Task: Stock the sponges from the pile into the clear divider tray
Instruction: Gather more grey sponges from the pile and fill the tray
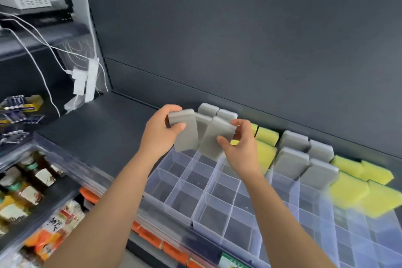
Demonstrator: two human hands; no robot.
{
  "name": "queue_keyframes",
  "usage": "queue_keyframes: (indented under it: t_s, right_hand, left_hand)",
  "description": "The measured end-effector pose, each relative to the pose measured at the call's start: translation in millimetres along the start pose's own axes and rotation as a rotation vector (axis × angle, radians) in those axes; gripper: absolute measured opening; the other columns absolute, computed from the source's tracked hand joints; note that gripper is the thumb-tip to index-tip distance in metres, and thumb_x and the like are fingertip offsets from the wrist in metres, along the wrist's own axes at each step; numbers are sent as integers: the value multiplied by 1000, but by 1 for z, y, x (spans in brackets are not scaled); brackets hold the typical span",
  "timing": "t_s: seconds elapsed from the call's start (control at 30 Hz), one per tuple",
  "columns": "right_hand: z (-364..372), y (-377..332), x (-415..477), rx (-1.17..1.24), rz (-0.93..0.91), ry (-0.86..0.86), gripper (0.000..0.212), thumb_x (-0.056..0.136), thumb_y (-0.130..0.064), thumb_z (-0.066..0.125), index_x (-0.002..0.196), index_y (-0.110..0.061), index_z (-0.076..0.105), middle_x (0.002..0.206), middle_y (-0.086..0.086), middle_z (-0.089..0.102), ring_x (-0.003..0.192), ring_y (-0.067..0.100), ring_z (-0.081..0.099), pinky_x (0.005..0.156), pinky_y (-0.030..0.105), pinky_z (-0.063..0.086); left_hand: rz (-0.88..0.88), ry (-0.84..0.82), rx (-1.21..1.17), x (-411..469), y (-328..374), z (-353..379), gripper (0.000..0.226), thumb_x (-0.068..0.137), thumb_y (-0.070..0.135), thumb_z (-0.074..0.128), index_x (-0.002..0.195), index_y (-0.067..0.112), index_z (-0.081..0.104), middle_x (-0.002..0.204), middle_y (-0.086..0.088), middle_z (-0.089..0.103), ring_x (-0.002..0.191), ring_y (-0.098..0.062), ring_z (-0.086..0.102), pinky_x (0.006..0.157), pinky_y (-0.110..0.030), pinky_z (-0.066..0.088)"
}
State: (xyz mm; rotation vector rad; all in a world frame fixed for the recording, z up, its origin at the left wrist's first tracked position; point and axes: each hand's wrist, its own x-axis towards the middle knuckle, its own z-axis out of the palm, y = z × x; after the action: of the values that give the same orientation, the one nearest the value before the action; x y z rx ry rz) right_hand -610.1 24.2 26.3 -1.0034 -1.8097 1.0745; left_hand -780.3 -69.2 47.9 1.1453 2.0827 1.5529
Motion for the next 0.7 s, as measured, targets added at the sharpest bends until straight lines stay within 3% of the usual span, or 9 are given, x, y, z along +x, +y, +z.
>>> queue_keyframes:
  t_s: [0.17,0.37,0.6,0.7]
  right_hand:
    - [20,11,-1,-198,33,14,41,82,-12,68,110,-26,43,90,-12,51,85,15,52,70,25,44]
    - [34,27,-3,-388,18,32,38,81,-14,68,111,-23,47,109,-6,56,96,16,55,79,32,50]
    - [37,33,-5,-501,-13,32,37,81,-18,69,110,-23,48,110,-5,55,96,16,54,79,36,51]
    - [36,32,-6,-520,-22,21,42,83,-17,67,119,-22,47,115,-4,54,95,17,54,79,35,51]
  left_hand:
    - [23,-112,34,18,-13,-6,31,86,13,63,110,30,56,98,19,54,86,-5,53,74,-24,44]
    - [65,-231,44,34,-25,-6,31,86,15,62,110,34,56,104,13,57,90,-9,55,70,-22,43]
    - [166,-364,114,41,-31,-4,33,87,16,60,113,34,54,106,13,56,85,-15,55,74,-28,46]
    - [214,-401,152,45,-31,-3,32,88,16,59,114,33,53,106,16,53,74,-6,50,68,-23,41]
